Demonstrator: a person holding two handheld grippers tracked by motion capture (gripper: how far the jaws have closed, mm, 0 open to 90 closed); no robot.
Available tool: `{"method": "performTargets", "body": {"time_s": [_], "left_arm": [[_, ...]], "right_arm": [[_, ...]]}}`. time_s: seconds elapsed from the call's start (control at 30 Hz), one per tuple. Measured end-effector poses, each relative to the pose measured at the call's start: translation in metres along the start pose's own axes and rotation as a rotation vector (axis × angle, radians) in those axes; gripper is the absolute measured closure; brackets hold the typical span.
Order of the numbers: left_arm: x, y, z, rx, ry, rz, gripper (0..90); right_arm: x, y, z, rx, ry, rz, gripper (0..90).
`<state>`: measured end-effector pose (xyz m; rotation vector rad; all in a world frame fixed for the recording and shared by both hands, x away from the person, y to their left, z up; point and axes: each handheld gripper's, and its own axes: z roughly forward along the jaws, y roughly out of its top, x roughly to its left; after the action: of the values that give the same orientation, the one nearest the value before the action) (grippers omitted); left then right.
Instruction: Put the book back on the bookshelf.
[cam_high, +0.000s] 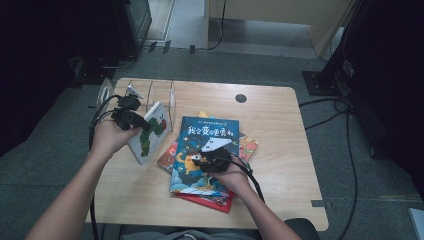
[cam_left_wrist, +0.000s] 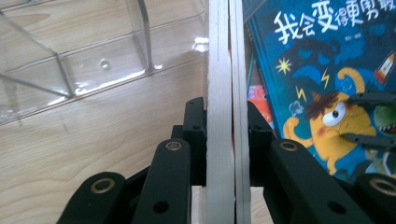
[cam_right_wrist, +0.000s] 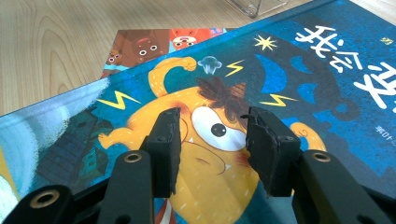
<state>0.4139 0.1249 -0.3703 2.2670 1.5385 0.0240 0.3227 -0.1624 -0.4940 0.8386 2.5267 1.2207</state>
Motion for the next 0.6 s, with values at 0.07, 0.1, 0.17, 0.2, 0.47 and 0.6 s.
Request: {"method": "performTargets", "body": {"time_s": [0.07, 0.1, 0.17, 0.2, 0.47, 0.6], "left_arm": [[0.000, 0.003, 0.003, -0.005, -0.003, -0.008, 77.4], [0.000, 0.003, 0.004, -0.006, -0.003, -0.010, 77.3], [-0.001, 0.006, 0.008, -0.001, 0.003, -0.011, 77.3], [-0.001, 0.006, 0.009, 0.003, 0.004, -0.009, 77.3], [-0.003, 0.014, 0.019, -0.004, 0.028, -0.014, 77.2], [-0.003, 0.017, 0.021, -0.007, 0.032, -0.014, 77.2]], "right_arm": [[0.000, 0.000, 0.000, 0.000, 0.000, -0.001, 55.1], [0.000, 0.000, 0.000, 0.000, 0.000, 0.000, 55.1], [0.000, 0.000, 0.000, 0.000, 0.000, 0.002, 55.1], [0.000, 0.000, 0.000, 0.000, -0.001, 0.002, 55.2], [-0.001, 0.000, 0.000, 0.001, 0.002, 0.009, 55.4], [-0.001, 0.000, 0.000, 0.000, 0.003, 0.012, 55.6]]}}
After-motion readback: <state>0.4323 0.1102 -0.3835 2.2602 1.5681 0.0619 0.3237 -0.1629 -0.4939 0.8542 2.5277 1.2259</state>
